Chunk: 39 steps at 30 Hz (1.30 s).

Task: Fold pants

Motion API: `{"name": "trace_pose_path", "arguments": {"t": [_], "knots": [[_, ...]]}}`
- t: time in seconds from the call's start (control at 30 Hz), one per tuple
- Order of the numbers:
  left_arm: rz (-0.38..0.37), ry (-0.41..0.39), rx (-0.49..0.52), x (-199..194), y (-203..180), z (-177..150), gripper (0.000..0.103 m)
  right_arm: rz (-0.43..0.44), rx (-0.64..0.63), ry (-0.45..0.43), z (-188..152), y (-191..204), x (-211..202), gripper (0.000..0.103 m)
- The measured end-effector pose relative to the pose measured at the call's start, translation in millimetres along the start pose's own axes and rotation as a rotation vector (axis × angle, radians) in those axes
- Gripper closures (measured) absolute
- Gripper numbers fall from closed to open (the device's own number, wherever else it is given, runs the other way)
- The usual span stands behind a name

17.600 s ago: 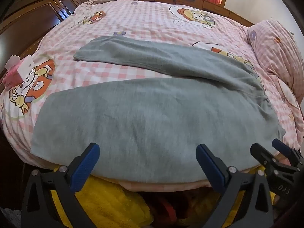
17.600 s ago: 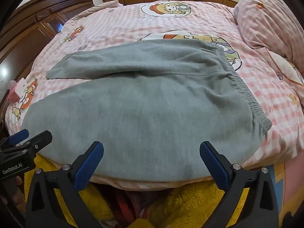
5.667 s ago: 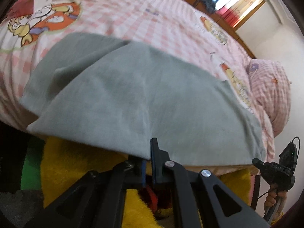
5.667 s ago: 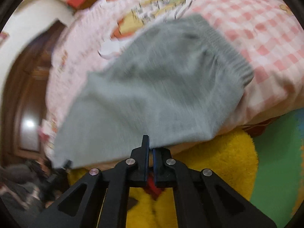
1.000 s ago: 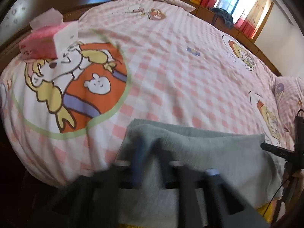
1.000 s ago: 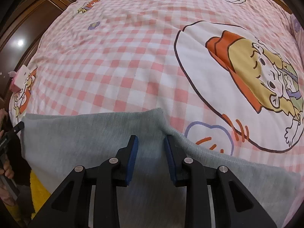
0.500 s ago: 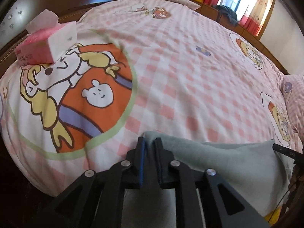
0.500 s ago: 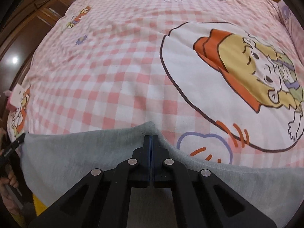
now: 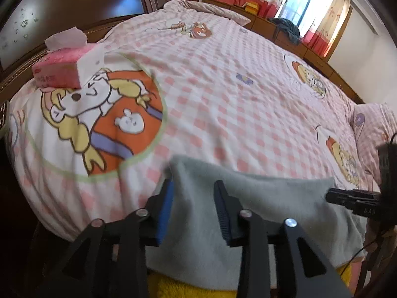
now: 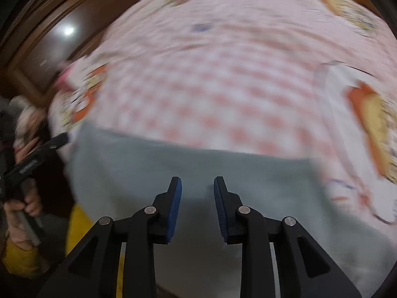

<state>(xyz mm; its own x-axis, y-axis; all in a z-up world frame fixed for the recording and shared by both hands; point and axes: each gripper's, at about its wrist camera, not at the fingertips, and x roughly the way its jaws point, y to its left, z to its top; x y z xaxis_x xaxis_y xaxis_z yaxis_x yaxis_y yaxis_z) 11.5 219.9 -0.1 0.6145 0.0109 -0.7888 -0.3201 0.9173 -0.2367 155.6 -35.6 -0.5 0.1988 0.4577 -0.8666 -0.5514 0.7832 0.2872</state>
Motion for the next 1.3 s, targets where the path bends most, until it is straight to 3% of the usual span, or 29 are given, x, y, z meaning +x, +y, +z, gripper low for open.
{"name": "trace_pose_path", "arguments": {"t": [0.07,0.13,0.23,0.3,0.4,0.47,0.6,0.83,1.1,1.3], "knots": [[0.023,0.006,0.01,2,-1,-7,0.063,0.047,-0.046,0.022,1,29,17,0.075],[0.067,0.033,0.022,9,2,-17,0.062,0.038,-0.096,0.032,4,55,35,0.075],[0.067,0.076,-0.005,17,12,-26,0.061,-0.081,-0.152,0.005,9,78,60,0.075],[0.059,0.084,-0.031,19,20,-31,0.052,-0.158,-0.163,-0.037,16,85,73,0.075],[0.038,0.096,-0.069,20,32,-38,0.049,-0.236,-0.142,-0.089,31,84,85,0.072],[0.023,0.098,-0.086,18,37,-41,0.049,-0.256,-0.094,-0.086,42,77,89,0.071],[-0.007,0.071,-0.076,8,42,-46,0.049,-0.185,-0.027,-0.068,45,65,71,0.071],[-0.015,0.029,-0.058,4,43,-41,0.049,-0.168,0.012,-0.038,6,43,16,0.071],[-0.001,0.04,-0.043,16,36,-30,0.049,-0.24,0.14,-0.006,-55,-17,-22,0.071],[0.028,0.058,-0.043,22,32,-32,0.048,-0.417,0.262,-0.024,-82,-108,-72,0.071]]}}
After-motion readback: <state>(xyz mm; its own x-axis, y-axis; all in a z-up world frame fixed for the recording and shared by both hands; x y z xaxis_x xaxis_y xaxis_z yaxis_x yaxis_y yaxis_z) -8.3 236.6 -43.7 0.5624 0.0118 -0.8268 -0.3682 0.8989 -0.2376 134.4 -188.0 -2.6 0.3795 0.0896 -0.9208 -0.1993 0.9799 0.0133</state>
